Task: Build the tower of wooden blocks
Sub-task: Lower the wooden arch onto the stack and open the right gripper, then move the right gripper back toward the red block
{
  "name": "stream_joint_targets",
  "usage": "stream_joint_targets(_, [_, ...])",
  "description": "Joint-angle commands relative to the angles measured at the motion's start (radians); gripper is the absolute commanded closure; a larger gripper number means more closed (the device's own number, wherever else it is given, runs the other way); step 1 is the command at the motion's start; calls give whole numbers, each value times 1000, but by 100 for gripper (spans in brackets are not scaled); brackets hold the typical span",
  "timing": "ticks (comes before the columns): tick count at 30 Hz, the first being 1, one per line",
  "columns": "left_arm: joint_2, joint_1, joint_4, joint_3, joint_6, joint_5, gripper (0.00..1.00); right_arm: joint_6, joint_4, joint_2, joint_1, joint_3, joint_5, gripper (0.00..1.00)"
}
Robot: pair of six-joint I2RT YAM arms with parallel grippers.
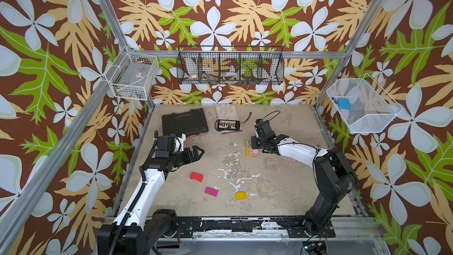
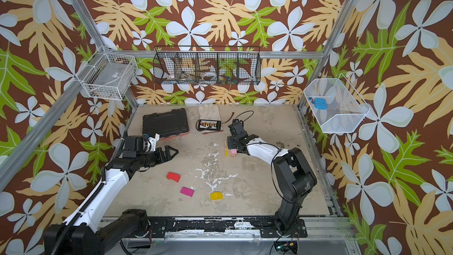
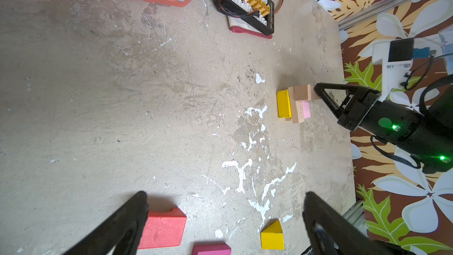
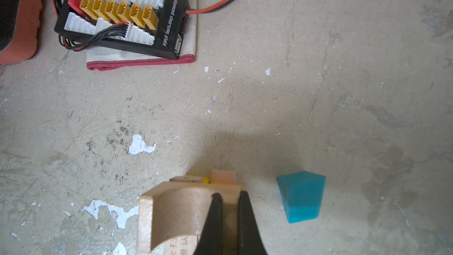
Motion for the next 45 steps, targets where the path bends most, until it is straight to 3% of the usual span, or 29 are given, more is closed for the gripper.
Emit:
stream_joint_targets(1, [-1,-2,12,-1,9,3,0,8,-10,10,-2,12,-5,100])
stream_joint_targets(5, [-2,-2,12,0,9,3,0,8,-12,17,-3,16,-3,91])
stream_joint_targets(13, [-2,-2,12,0,9,1,0,14,-23,-7,-4,13,7,57])
stream_joint_targets(19, [-15,-2,-20,22,5,-67,0,49,2,-157,0,-63,33,47])
stream_joint_targets(22, [-33,3,-33,31,-1,-120,0,23,99,-299,59,-156,30,31])
stream_joint_targets(24, [-44,16,-47,46,-3,-165,0,-23,168,-368,149,-211,60,17])
stream_joint_targets(26, [-58,44,-59,56,-5,-200,0,-75,245,-392,244,-238,38,11])
stream_joint_targets(30, [-93,102,-88,83,-9,-289,0,-153,291,-282,418,-177,10,9])
stream_joint_targets(34, [-139,124,-104,98,-11,-351,0,-220,210,-63,541,-9,-23,11])
stream_joint_targets(40, [-192,124,-113,105,-16,-414,0,-239,105,196,630,193,-58,17])
stream_joint_targets(45, [-201,126,-109,106,-12,-402,0,-250,59,302,651,287,-121,19])
